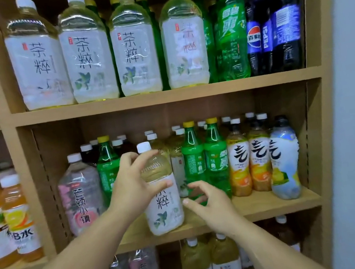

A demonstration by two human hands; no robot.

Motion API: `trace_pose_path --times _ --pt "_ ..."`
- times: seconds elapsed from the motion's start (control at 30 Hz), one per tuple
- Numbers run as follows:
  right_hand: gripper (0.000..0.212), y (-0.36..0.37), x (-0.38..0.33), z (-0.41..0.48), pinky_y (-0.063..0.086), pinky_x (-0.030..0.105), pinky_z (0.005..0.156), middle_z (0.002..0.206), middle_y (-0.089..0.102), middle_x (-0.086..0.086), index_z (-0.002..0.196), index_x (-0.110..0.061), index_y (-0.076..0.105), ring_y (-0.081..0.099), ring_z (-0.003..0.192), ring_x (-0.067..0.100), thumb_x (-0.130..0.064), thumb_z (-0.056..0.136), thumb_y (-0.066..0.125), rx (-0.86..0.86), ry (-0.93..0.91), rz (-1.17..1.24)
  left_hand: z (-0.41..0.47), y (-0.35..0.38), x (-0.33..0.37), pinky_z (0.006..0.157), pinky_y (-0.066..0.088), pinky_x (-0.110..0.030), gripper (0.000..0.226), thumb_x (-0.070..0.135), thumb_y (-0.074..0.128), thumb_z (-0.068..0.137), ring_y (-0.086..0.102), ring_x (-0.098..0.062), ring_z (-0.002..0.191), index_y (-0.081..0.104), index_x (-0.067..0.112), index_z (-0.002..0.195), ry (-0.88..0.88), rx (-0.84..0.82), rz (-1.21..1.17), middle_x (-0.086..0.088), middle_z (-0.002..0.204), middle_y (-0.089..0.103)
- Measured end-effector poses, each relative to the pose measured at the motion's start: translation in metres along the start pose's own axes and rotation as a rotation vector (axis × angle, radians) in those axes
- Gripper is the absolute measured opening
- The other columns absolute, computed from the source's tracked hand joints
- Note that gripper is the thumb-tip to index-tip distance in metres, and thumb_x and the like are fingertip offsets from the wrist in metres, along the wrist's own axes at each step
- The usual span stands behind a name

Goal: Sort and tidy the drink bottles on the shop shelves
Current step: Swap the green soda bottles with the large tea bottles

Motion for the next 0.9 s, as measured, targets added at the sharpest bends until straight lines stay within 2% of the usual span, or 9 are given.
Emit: trace_pose_path --times 0.13,0.23,0.33,0.43,0.53,0.63,0.7,0.8,0.9 --pt "0.035 -0.010 0.003 0.004 0.055 0.027 0.089 0.116 0.065 -0.014 0.126 -0.032 0.063 0.062 0.099 -0.001 -0.040 0.093 0.071 0.109 -0.023 -0.048 0.007 0.015 -0.013 0.103 0.048 -0.035 0.087 0.050 0.089 0.066 0.048 -0.016 0.124 0.050 0.046 0.143 0.018 -0.011 0.022 0.002 0.138 0.043" --pt "0.027 -0.048 -0.024 0.010 0.053 0.031 0.091 0.110 0.063 -0.013 0.117 -0.026 0.069 0.058 0.104 0.004 -0.039 0.094 0.070 0.391 -0.171 -0.184 0.003 0.023 -0.020 0.110 0.042 -0.037 0.087 0.051 0.085 0.073 0.040 -0.020 0.138 0.041 0.049 0.148 -0.009 -0.001 -0.014 -0.002 0.151 0.036" --pt "0.036 -0.091 -0.054 0.026 0.044 0.039 0.102 0.129 0.053 0.000 0.122 -0.029 0.067 0.047 0.123 0.020 -0.048 0.092 0.068 0.599 -0.201 -0.359 -0.017 0.025 -0.023 0.116 0.037 -0.045 0.093 0.052 0.081 0.078 0.027 -0.022 0.149 0.028 0.051 0.153 -0.022 0.036 -0.004 0.002 0.161 0.022" --pt "0.050 -0.106 -0.064 0.055 0.034 0.047 0.112 0.154 0.032 0.015 0.135 -0.031 0.057 0.026 0.145 0.034 -0.058 0.092 0.062 0.529 -0.035 -0.480 -0.042 0.023 -0.031 0.114 0.038 -0.044 0.105 0.050 0.083 0.076 0.028 -0.021 0.147 0.014 0.048 0.156 -0.089 0.099 -0.007 0.006 0.158 0.020" --pt "0.057 -0.101 -0.068 0.076 0.031 0.045 0.115 0.160 0.024 0.020 0.137 -0.027 0.057 0.019 0.150 0.038 -0.064 0.093 0.058 0.438 0.046 -0.451 -0.053 0.026 -0.039 0.108 0.036 -0.033 0.116 0.042 0.087 0.073 0.039 -0.009 0.133 0.008 0.044 0.159 -0.188 0.101 -0.123 0.003 0.150 0.039" --pt "0.061 -0.095 -0.075 0.086 0.031 0.044 0.117 0.157 0.035 0.025 0.145 -0.032 0.054 0.017 0.154 0.035 -0.064 0.093 0.058 0.372 0.067 -0.395 -0.052 0.030 -0.042 0.109 0.041 -0.039 0.119 0.039 0.089 0.073 0.045 -0.012 0.136 0.007 0.043 0.159 -0.228 0.049 -0.163 0.006 0.151 0.048" --pt "0.065 -0.092 -0.073 0.091 0.035 0.043 0.114 0.147 0.047 0.023 0.146 -0.031 0.053 0.028 0.148 0.037 -0.066 0.092 0.060 0.345 0.087 -0.377 -0.049 0.032 -0.045 0.111 0.042 -0.042 0.120 0.039 0.089 0.073 0.045 -0.014 0.138 0.005 0.043 0.159 -0.232 0.021 -0.160 0.008 0.152 0.049" --pt "0.077 -0.086 -0.063 0.099 0.043 0.042 0.105 0.145 0.047 0.014 0.144 -0.034 0.055 0.033 0.143 0.038 -0.078 0.081 0.062 0.339 0.146 -0.369 -0.046 0.035 -0.048 0.111 0.042 -0.042 0.119 0.038 0.089 0.073 0.045 -0.013 0.138 0.006 0.043 0.159 -0.249 0.012 -0.158 0.008 0.152 0.048" --pt "0.078 -0.081 -0.056 0.101 0.043 0.044 0.107 0.154 0.042 0.011 0.139 -0.034 0.060 0.030 0.146 0.038 -0.079 0.076 0.067 0.381 0.195 -0.358 -0.042 0.041 -0.050 0.108 0.044 -0.040 0.118 0.036 0.089 0.074 0.049 -0.012 0.133 0.007 0.044 0.159 -0.266 0.005 -0.180 0.007 0.149 0.050"
Point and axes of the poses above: each hand's wrist, its own z-axis towards the middle knuckle, its own y-axis out of the palm, x = y × z, the point moved 7 cm from there along z, towards the middle knuckle
